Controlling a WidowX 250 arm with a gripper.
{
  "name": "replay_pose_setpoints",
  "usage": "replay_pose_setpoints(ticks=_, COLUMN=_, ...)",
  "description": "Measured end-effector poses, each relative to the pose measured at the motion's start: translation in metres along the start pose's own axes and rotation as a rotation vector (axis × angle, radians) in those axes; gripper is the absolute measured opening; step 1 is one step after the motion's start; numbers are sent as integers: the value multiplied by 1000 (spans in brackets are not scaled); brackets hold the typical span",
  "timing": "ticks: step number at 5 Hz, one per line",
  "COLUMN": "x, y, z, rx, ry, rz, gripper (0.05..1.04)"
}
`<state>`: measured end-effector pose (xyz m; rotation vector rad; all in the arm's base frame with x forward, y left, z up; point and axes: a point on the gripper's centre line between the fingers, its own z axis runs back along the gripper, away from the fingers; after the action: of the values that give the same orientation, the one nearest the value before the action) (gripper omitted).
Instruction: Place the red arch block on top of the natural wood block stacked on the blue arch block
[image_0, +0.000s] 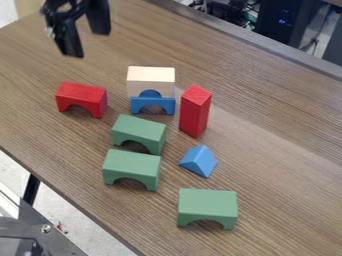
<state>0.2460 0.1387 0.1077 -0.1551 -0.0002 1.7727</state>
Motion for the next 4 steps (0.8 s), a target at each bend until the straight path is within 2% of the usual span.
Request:
replay_pose_setpoints(ticks=1, x=3, y=6, z=-18, rx=-40, ry=9, rz=9, gripper=1000)
replay_pose_setpoints(ticks=2, x=1, y=13, z=-39, rx=-101, ry=38, rz=54, gripper=1000)
replay_pose_setpoints(ticks=3, x=0, y=17, z=-49, rx=-127, ry=22, rz=69, gripper=1000)
replay_pose_setpoints(ticks=4, x=3, y=16, z=-55, rx=-123, ry=-5, rz=72, gripper=1000)
